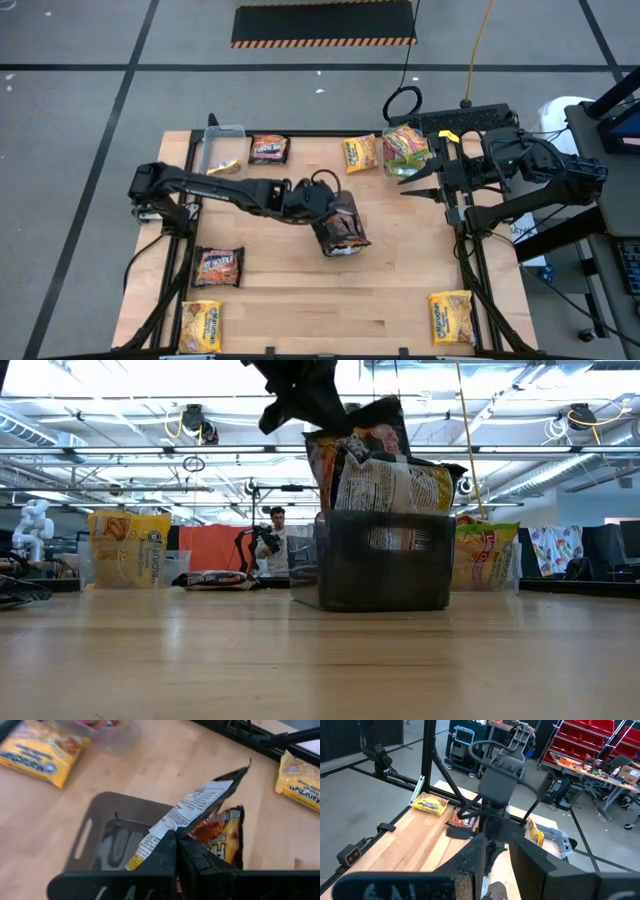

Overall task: Sort Maruchan noodles
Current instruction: Put the bottom black noodle pack into the black bin

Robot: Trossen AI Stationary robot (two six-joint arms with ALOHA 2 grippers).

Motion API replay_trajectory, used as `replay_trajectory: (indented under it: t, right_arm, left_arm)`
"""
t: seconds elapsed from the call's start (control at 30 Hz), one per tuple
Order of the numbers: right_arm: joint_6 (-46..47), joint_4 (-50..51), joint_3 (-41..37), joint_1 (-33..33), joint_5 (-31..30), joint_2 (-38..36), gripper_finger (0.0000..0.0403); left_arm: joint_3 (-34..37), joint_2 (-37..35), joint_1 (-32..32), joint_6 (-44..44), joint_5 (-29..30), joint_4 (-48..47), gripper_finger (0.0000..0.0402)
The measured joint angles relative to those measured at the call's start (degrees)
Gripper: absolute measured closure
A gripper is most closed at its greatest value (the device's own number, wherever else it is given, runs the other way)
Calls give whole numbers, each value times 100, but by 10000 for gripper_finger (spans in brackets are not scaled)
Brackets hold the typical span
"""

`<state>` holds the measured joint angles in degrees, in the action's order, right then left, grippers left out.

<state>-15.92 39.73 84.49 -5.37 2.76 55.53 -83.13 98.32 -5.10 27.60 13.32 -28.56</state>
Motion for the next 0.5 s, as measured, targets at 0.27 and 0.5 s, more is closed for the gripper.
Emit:
replay_trajectory:
  t: [0.27, 0.5]
  right_arm:
    - [0, 2, 0, 0, 0, 0, 319]
    - [0, 2, 0, 0, 0, 0, 319]
  left_arm:
    - [0, 186, -191, 461, -33, 25, 401]
    - [0, 182, -328, 1121, 16, 33, 401]
